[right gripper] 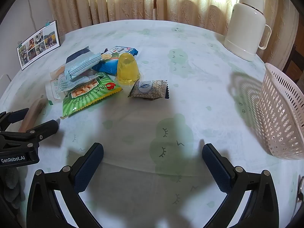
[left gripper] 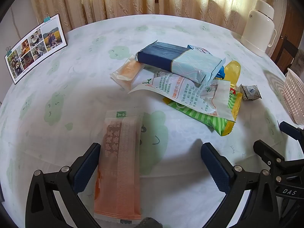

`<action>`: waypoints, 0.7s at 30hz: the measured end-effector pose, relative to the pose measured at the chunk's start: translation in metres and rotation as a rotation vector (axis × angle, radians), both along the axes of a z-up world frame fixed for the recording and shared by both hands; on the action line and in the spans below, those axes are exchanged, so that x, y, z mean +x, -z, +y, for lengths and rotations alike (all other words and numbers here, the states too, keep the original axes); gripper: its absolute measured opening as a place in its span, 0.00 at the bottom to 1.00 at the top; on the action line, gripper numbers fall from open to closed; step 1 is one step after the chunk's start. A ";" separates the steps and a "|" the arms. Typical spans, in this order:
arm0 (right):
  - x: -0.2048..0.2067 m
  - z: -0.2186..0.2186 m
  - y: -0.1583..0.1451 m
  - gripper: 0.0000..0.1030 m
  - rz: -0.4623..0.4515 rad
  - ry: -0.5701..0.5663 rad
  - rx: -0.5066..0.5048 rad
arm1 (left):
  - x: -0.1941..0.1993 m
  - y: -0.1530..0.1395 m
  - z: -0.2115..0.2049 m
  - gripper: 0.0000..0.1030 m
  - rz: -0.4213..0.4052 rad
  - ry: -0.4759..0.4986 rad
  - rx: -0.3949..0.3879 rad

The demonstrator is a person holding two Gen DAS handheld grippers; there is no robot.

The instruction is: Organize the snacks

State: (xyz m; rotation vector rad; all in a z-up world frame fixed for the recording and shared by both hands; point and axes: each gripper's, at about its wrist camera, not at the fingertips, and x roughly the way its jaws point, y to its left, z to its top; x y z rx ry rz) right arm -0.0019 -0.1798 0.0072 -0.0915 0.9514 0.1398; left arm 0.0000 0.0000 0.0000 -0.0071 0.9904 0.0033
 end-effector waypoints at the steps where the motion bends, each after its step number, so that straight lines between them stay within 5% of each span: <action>1: 0.000 0.000 0.000 1.00 0.000 0.000 0.001 | 0.000 0.000 0.000 1.00 0.000 0.000 0.000; 21: 0.000 0.000 0.000 1.00 -0.001 -0.004 0.002 | 0.000 0.000 0.000 1.00 -0.002 -0.003 0.001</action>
